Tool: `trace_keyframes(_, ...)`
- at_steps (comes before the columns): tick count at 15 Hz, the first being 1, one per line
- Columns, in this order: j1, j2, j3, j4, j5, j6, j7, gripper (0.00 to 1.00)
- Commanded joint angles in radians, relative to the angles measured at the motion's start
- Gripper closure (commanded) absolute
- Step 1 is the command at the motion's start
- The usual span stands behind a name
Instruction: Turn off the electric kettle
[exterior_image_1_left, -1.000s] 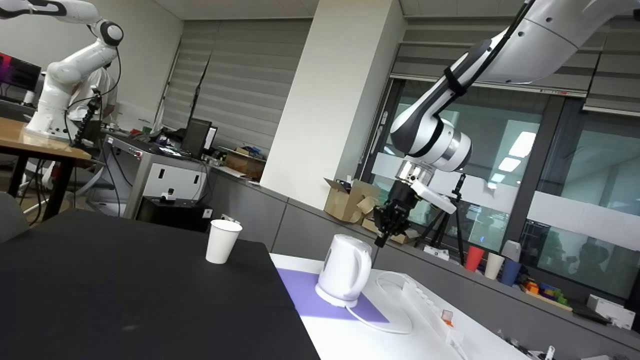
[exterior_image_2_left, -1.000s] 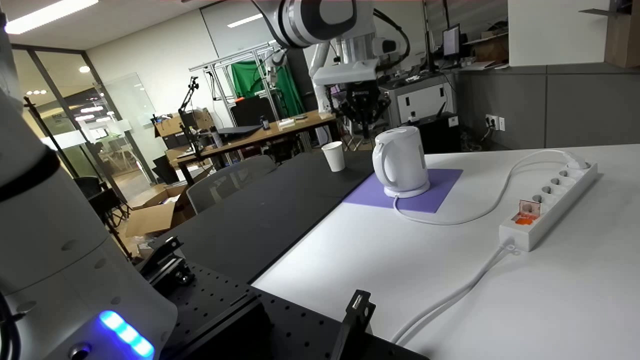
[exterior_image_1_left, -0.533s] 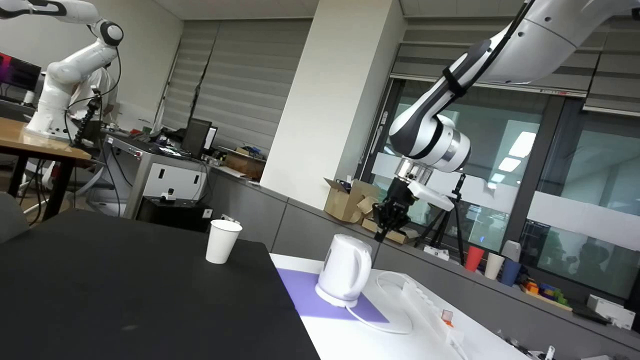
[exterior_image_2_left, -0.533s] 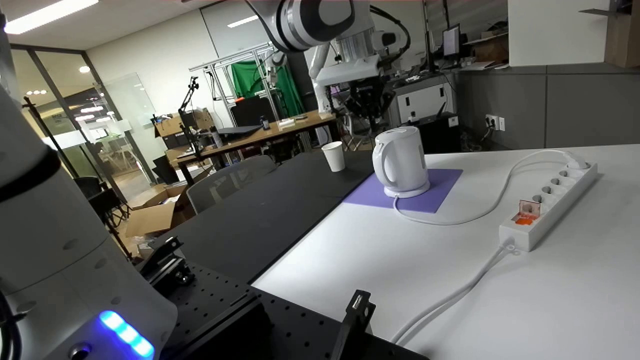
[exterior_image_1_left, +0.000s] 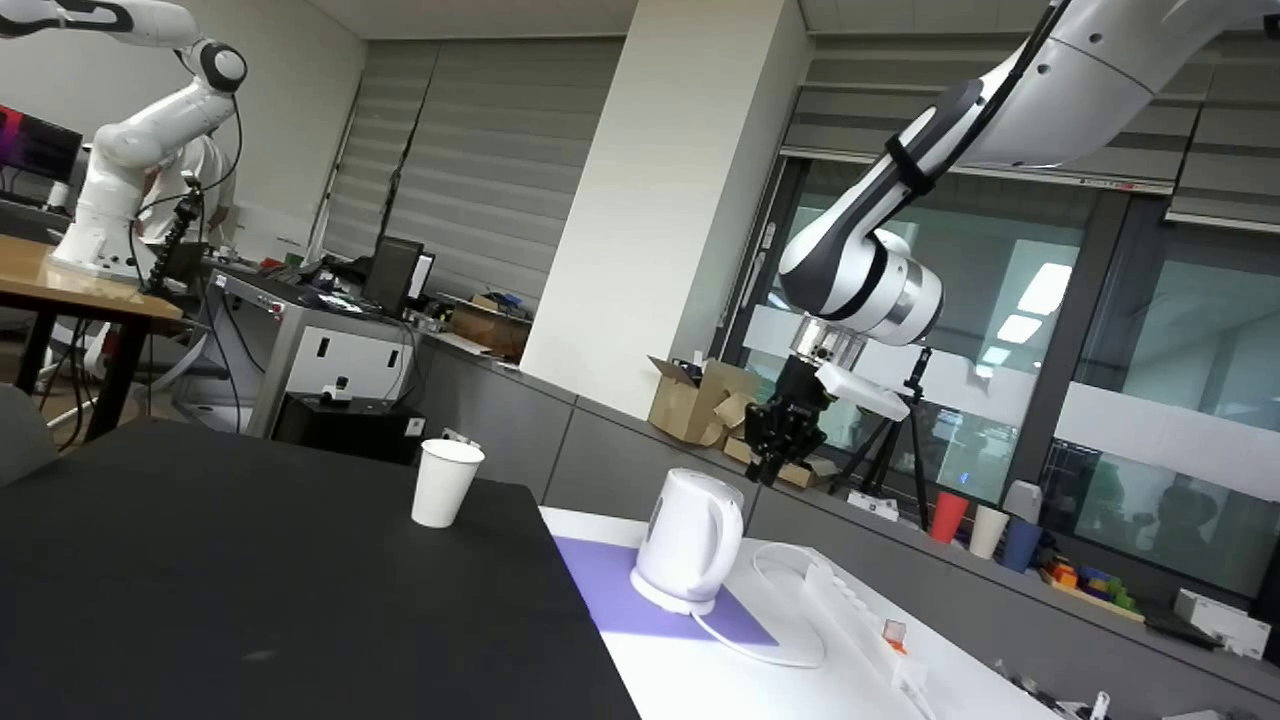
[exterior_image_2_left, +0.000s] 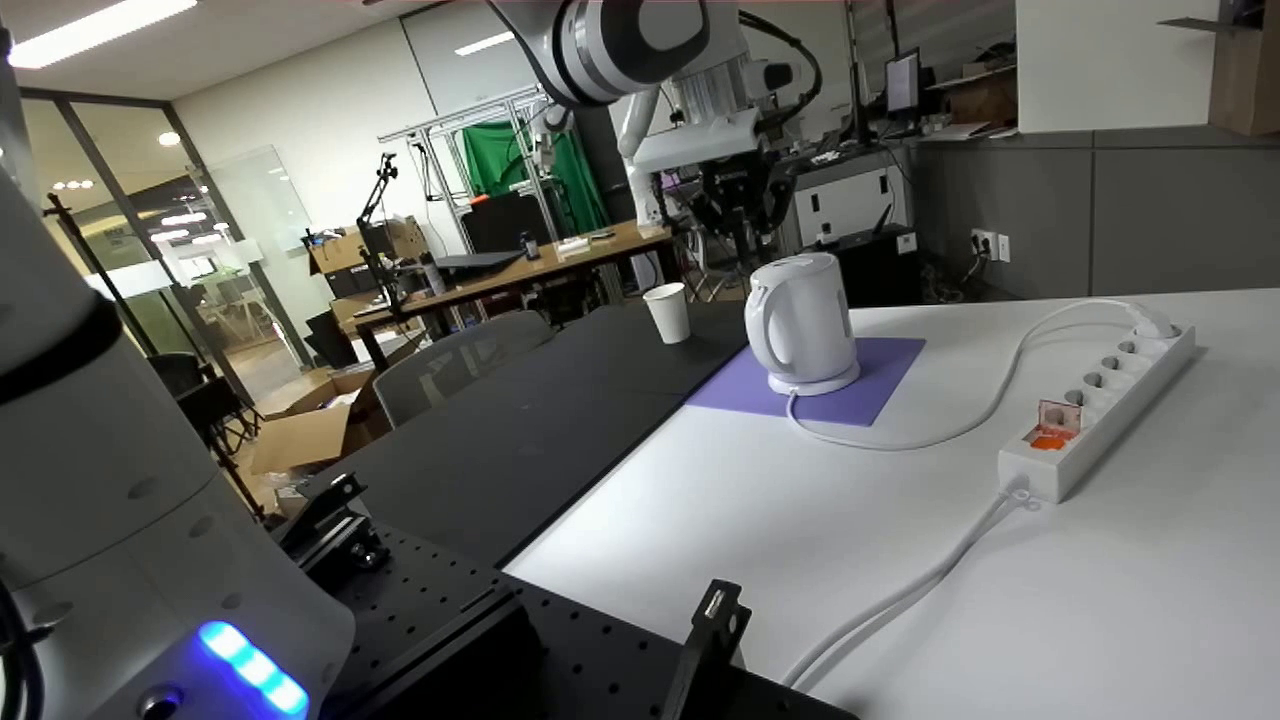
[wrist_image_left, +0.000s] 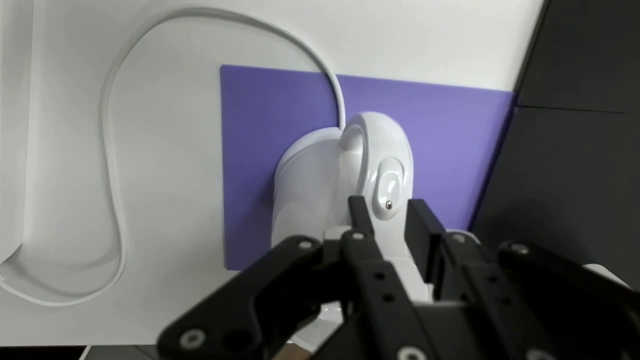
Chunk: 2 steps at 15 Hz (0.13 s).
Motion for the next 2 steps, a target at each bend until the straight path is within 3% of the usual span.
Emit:
trace_keyframes(1,-0.009,-0.001,0.009,0.000,-0.008,-0.001,0.007,0.73)
trace_keyframes(2,-0.009,-0.001,0.009,0.000,-0.008,-0.001,0.007,0.73)
